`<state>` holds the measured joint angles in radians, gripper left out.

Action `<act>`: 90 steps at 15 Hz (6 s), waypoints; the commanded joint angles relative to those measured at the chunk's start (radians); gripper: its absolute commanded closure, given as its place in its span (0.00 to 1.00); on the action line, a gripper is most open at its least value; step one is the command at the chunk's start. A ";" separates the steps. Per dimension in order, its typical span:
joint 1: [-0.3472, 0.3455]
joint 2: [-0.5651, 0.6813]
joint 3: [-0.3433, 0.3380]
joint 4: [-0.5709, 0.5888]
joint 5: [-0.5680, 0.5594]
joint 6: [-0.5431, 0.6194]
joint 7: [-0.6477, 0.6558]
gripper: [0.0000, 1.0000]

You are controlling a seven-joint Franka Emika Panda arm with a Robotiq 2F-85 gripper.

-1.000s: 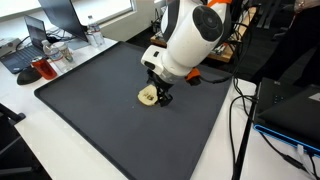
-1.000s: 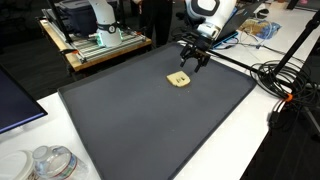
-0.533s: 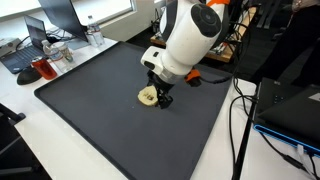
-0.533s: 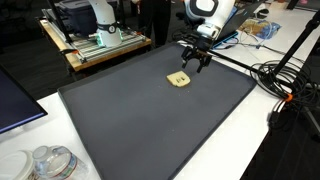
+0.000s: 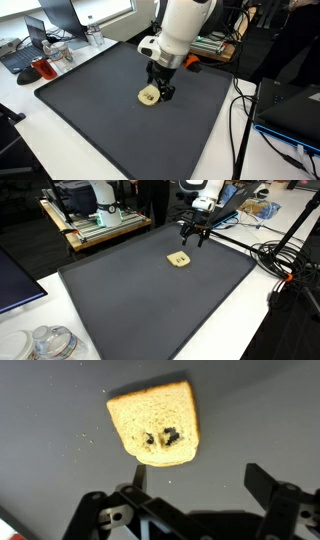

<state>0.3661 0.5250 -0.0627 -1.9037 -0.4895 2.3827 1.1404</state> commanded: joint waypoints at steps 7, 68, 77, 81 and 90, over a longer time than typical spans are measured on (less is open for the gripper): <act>-0.133 -0.236 0.096 -0.271 0.221 0.124 -0.302 0.00; -0.304 0.585 0.088 1.002 0.558 -0.814 -1.120 0.00; -0.164 0.617 0.026 1.074 0.442 -0.808 -0.948 0.00; -0.112 0.598 -0.003 1.047 0.412 -0.775 -0.877 0.00; 0.012 0.542 -0.097 0.940 0.329 -0.646 -0.632 0.00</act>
<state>0.3318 1.1189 -0.1276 -0.8752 -0.1261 1.6897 0.4218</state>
